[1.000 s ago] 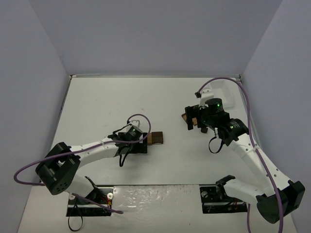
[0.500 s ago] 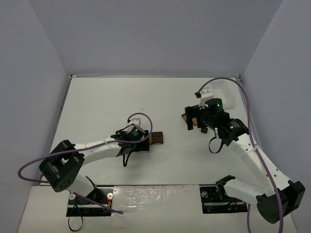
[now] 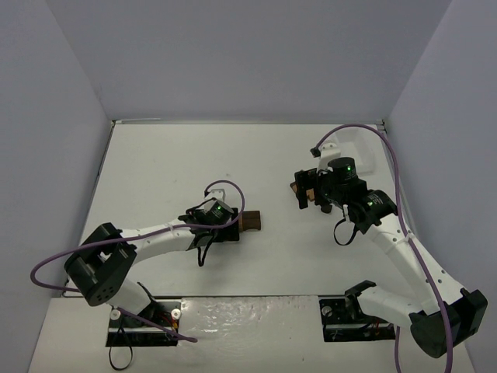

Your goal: Build the wood block tower

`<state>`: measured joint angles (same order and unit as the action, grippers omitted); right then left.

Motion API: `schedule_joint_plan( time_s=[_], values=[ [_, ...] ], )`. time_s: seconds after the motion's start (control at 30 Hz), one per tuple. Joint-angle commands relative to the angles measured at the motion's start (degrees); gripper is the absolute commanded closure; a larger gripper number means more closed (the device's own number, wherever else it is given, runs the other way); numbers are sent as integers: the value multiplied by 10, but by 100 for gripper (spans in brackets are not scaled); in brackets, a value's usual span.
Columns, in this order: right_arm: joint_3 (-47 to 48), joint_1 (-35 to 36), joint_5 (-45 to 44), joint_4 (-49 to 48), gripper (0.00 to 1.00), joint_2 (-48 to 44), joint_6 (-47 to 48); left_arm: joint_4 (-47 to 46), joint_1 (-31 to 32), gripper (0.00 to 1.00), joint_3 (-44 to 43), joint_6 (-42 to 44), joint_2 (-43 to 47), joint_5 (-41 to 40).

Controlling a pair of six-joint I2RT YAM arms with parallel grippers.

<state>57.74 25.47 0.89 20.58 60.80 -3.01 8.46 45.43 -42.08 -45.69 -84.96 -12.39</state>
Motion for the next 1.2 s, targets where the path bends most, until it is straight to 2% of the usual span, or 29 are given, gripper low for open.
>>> schedule_joint_plan(
  time_s=[0.0, 1.17],
  values=[
    [1, -4, 6, -24, 0, -2, 3, 1, 4, 3, -17, -14, -7, 0],
    [-1, -4, 16, -25, 0, 0, 7, 3, 4, 3, -40, -1, -23, -4]
  ],
)
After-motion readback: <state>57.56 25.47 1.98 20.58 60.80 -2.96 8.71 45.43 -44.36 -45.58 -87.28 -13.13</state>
